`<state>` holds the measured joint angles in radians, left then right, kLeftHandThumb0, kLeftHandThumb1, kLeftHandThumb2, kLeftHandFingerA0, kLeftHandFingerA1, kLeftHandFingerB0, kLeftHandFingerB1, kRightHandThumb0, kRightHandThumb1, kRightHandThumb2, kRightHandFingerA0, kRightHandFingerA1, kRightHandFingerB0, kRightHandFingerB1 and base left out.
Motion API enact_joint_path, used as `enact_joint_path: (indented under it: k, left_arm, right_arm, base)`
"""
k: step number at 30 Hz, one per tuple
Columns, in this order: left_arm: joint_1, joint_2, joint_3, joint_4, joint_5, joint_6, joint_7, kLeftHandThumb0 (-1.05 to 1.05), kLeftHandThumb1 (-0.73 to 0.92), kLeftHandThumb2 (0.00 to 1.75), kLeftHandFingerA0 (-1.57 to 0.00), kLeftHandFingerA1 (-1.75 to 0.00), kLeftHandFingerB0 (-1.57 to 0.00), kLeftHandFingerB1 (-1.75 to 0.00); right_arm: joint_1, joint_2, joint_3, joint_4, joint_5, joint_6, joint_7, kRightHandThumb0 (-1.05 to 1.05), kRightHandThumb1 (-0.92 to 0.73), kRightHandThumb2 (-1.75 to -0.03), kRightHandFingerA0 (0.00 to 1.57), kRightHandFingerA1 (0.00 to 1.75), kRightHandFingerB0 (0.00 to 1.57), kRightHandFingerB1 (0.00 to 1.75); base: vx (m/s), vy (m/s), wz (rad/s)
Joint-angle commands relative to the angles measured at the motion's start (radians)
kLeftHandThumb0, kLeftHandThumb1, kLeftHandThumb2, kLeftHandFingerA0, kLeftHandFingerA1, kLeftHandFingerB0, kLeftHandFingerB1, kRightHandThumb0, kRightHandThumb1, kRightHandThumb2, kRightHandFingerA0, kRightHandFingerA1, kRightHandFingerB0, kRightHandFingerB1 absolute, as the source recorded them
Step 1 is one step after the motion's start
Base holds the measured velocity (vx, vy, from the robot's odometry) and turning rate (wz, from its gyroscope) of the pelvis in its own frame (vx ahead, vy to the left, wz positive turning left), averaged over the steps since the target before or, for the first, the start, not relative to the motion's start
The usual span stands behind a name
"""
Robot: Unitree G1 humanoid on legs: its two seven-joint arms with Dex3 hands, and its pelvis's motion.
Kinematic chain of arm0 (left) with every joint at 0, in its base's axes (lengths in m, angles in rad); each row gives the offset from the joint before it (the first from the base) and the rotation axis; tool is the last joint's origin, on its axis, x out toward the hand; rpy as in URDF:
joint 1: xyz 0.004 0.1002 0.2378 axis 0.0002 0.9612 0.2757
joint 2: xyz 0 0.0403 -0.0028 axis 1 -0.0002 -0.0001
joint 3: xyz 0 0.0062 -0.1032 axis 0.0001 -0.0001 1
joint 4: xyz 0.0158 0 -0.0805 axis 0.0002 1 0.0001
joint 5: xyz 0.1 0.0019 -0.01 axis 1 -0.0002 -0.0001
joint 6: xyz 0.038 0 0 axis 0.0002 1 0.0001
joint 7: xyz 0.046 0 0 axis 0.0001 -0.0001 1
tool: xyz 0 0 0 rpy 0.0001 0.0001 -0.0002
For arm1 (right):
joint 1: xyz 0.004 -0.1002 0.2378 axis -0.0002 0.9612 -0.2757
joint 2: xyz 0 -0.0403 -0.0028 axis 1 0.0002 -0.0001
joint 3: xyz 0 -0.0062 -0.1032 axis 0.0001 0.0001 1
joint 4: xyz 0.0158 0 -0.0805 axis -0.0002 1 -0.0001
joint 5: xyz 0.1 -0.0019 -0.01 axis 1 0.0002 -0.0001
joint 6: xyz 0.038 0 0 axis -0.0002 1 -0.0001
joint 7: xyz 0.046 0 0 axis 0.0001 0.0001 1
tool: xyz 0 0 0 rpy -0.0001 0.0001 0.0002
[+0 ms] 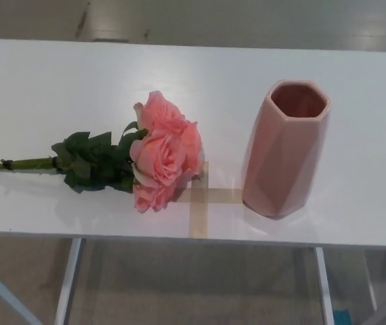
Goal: Use the left hand to pick up the rose and then lift and insert it into the pink vase.
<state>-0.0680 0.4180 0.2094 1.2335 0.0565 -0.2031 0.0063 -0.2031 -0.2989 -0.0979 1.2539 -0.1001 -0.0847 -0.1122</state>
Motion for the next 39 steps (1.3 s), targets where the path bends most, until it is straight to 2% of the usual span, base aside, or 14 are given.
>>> enact_joint_path:
  k: [1,17,19,20,21,22,27,28,31,32,33,34,35,39]
  left_arm:
    - [0.005,0.003,0.000,0.018,-0.006,-0.039,0.015,-0.41,0.59,0.58,-0.54,-0.38,-0.43,-0.35]
    - [0.004,-0.002,0.010,-0.006,-0.025,-0.075,-0.020,-0.41,0.56,0.57,-0.48,-0.37,-0.38,-0.34]
    - [0.010,-0.008,0.007,-0.041,-0.030,-0.093,-0.055,-0.48,0.45,0.72,-0.37,-0.45,-0.31,-0.43]
    - [0.057,-0.003,0.006,-0.143,-0.066,-0.127,-0.173,-0.44,0.49,0.55,-0.29,-0.33,-0.27,-0.30]
    - [0.102,0.005,0.005,-0.244,-0.104,-0.146,-0.283,-0.26,0.30,0.87,-0.08,-0.51,-0.08,-0.49]
    - [0.145,0.012,-0.002,-0.336,-0.139,-0.148,-0.364,-0.29,0.27,0.84,-0.01,-0.49,0.00,-0.46]
    - [0.374,0.052,-0.062,-0.768,-0.242,-0.116,-0.548,-0.31,0.24,0.84,0.00,-0.48,0.00,-0.47]
    - [0.399,0.060,-0.070,-0.810,-0.257,-0.108,-0.574,-0.58,0.45,0.55,-0.21,-0.31,-0.16,-0.27]
    - [0.488,0.103,-0.106,-0.976,-0.306,-0.085,-0.661,-0.59,0.47,0.55,-0.38,-0.35,-0.36,-0.32]
    - [0.496,0.108,-0.109,-0.991,-0.322,-0.082,-0.686,-0.73,0.46,0.75,-0.43,-0.44,-0.40,-0.41]
    - [0.504,0.114,-0.111,-1.008,-0.343,-0.075,-0.714,-0.73,0.46,0.75,-0.43,-0.44,-0.40,-0.41]
    - [0.534,0.140,-0.119,-1.085,-0.399,-0.012,-0.773,-0.53,0.44,0.55,-0.60,-0.42,-0.61,-0.41]
    - [0.542,0.149,-0.121,-1.111,-0.416,0.011,-0.789,-0.51,0.36,0.75,-0.60,-0.56,-0.52,-0.51]
    - [0.589,0.224,-0.133,-1.268,-0.512,0.125,-0.883,-0.39,0.41,0.52,-0.70,-0.47,-0.63,-0.43]
  right_arm:
    - [0.006,-0.006,-0.007,0.012,0.005,-0.026,-0.014,-0.25,-0.55,-0.56,0.67,0.49,0.61,0.45]
    - [0.004,0.000,0.003,0.020,-0.004,-0.030,-0.031,-0.23,-0.55,-0.56,0.69,0.50,0.60,0.45]
    - [0.007,-0.002,0.005,0.019,-0.006,-0.032,-0.029,-0.24,-0.55,-0.56,0.69,0.50,0.60,0.45]
    - [0.006,-0.004,0.005,0.021,-0.006,-0.031,-0.028,-0.24,-0.55,-0.56,0.69,0.50,0.60,0.45]
    - [0.004,-0.005,0.007,0.022,-0.007,-0.029,-0.028,-0.24,-0.55,-0.56,0.69,0.50,0.60,0.45]
    - [0.003,-0.005,0.008,0.023,-0.008,-0.029,-0.028,-0.24,-0.55,-0.56,0.69,0.50,0.60,0.45]
    - [0.005,-0.006,0.014,0.022,-0.013,-0.028,-0.027,-0.24,-0.55,-0.56,0.71,0.50,0.60,0.45]
    - [0.007,-0.006,0.018,0.021,-0.018,-0.027,-0.030,-0.24,-0.55,-0.56,0.71,0.50,0.60,0.45]
    - [0.005,-0.007,0.017,0.022,-0.016,-0.030,-0.037,-0.24,-0.55,-0.56,0.72,0.51,0.60,0.45]
    - [0.004,-0.007,0.016,0.022,-0.015,-0.030,-0.036,-0.24,-0.55,-0.56,0.71,0.50,0.60,0.45]
    - [0.003,-0.008,0.017,0.021,-0.015,-0.030,-0.034,-0.24,-0.55,-0.56,0.71,0.50,0.60,0.45]
    - [0.003,-0.008,0.015,0.022,-0.013,-0.031,-0.030,-0.24,-0.56,-0.56,0.70,0.50,0.60,0.45]
    - [0.003,-0.008,0.015,0.022,-0.012,-0.031,-0.030,-0.24,-0.55,-0.56,0.68,0.49,0.60,0.45]
    - [0.007,-0.006,0.011,0.024,-0.009,-0.030,-0.031,-0.24,-0.56,-0.56,0.70,0.50,0.60,0.45]
  base:
    - [0.00,0.000,0.00]
    - [0.00,0.000,0.00]
    - [0.00,0.000,0.00]
    - [0.00,0.000,0.00]
    - [0.00,0.000,0.00]
    - [0.00,0.000,0.00]
    - [0.00,0.000,0.00]
    - [0.00,0.000,0.00]
    - [0.00,0.000,0.00]
    - [0.00,0.000,0.00]
    - [0.00,0.000,0.00]
    - [0.00,0.000,0.00]
    - [0.00,0.000,0.00]
    - [0.00,0.000,0.00]
